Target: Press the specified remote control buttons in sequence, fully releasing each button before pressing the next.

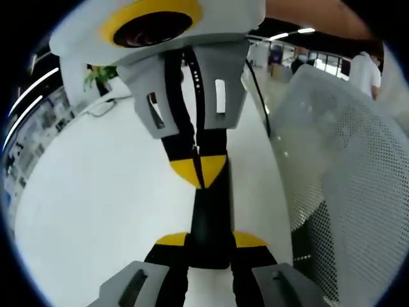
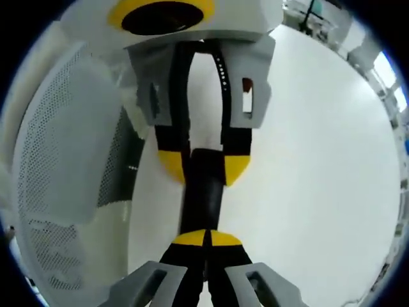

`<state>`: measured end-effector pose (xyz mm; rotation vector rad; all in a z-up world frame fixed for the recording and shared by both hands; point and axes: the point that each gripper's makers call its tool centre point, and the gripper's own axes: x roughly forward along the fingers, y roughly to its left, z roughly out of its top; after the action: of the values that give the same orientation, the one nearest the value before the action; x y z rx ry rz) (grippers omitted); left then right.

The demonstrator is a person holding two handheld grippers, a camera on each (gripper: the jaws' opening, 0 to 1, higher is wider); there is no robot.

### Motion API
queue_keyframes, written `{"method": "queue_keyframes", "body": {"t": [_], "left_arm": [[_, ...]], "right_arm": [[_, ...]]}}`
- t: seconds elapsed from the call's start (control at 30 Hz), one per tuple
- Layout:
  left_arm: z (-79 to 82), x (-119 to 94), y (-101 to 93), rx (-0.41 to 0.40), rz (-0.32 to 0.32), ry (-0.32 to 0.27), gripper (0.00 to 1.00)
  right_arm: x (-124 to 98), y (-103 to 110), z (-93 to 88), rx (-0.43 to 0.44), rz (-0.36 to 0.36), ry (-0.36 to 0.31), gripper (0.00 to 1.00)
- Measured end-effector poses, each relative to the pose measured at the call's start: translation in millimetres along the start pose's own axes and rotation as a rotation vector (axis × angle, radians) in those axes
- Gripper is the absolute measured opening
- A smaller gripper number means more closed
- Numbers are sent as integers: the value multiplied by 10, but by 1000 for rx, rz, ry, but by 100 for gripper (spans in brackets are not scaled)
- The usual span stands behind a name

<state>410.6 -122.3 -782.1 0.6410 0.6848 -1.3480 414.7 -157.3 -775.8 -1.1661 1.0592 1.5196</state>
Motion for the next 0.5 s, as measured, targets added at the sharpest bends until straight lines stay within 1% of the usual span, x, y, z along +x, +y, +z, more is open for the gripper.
{"method": "queue_keyframes", "body": {"t": [0.3,0.5], "left_arm": [[-2,1,-2,0,1,0,24],[-4,1,0,-1,3,-3,24]], "right_arm": [[16,-31,-12,49,35,-11,0],[23,-15,-5,33,45,22,0]]}}
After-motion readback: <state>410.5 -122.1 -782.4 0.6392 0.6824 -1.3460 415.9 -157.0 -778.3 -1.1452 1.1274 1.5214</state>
